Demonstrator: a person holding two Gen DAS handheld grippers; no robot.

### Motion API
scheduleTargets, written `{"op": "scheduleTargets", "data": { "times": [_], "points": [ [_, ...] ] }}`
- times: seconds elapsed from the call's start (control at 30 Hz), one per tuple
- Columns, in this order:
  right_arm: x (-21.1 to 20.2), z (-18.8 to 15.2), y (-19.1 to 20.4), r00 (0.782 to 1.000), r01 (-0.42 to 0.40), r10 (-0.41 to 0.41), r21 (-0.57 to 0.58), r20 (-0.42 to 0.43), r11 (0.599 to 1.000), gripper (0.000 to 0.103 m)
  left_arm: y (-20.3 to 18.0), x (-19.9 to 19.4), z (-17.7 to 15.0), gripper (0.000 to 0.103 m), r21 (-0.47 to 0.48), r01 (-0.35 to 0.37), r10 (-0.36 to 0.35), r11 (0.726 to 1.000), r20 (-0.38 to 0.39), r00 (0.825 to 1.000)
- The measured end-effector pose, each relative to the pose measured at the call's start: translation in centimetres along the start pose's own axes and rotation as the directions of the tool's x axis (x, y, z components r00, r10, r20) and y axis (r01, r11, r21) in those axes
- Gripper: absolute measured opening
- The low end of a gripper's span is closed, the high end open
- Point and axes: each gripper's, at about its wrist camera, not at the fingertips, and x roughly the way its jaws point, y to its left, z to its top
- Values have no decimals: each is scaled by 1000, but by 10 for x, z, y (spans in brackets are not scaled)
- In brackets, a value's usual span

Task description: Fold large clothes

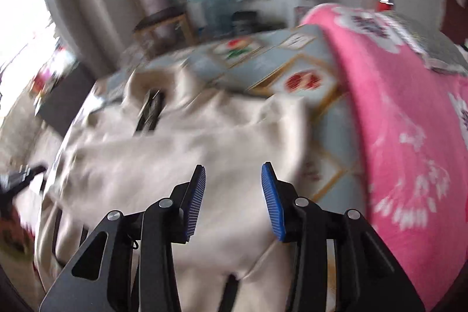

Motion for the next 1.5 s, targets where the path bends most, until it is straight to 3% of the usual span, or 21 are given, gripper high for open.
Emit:
{"op": "scheduleTargets", "data": {
  "times": [0.1, 0.13, 0.23, 0.3, 0.43, 0.63, 0.77, 0.8, 0.83, 0.93, 1.1, 1.27, 1.5],
  "points": [
    [33, -20, 23, 992, 45, -57, -104, -115, 994, 39, -3, 32, -9, 15, -4, -27, 26, 1000, -126, 992],
    [48, -27, 25, 983, 66, -86, -124, -165, 990, 39, -1, 35, -12, 15, -17, -24, 22, 1000, -117, 993],
    [34, -27, 22, 984, 91, -105, -99, -147, 991, 41, 0, 16, -14, 16, -23, -39, 37, 999, -90, 995],
    [13, -29, 17, 991, 59, -66, -61, -114, 996, 42, 3, -6, -19, 23, -16, -36, 35, 999, -53, 998],
    [-26, -50, 13, 997, 1, -2, -11, -83, 1000, 61, 14, -36, -37, 29, -35, -32, 31, 999, -41, 999],
    [-47, -61, 7, 992, -53, 58, 43, -115, 998, 61, 24, -60, -25, 34, -57, 11, -13, 998, -20, 1000],
    [-60, -31, 6, 991, -109, 116, 104, -71, 989, 61, 18, -66, 13, 49, -58, 62, -63, 996, -3, 998],
    [-61, -16, 8, 991, -115, 121, 110, -52, 987, 61, 14, -65, 23, 59, -48, 66, -66, 997, -1, 998],
    [-61, -7, 10, 991, -119, 125, 112, -42, 987, 65, 7, -62, 37, 67, -30, 60, -60, 998, 0, 998],
    [-50, 32, 16, 989, -146, 147, 108, -7, 983, 75, -16, -44, 74, 74, 24, 39, -39, 999, -9, 999],
    [-1, 95, 31, 990, -137, 140, 92, -24, 986, 75, -53, 8, 139, 80, 25, 55, -54, 998, -35, 998],
    [79, 161, 48, 994, -58, 67, 96, -92, 994, 75, -92, 82, 196, 80, 16, 51, -50, 999, -92, 994],
    [169, 205, 58, 977, 52, -27, 116, -210, 992, 75, -116, 168, 224, 78, 27, -108, 111, 994, -166, 980]
  ]
}}
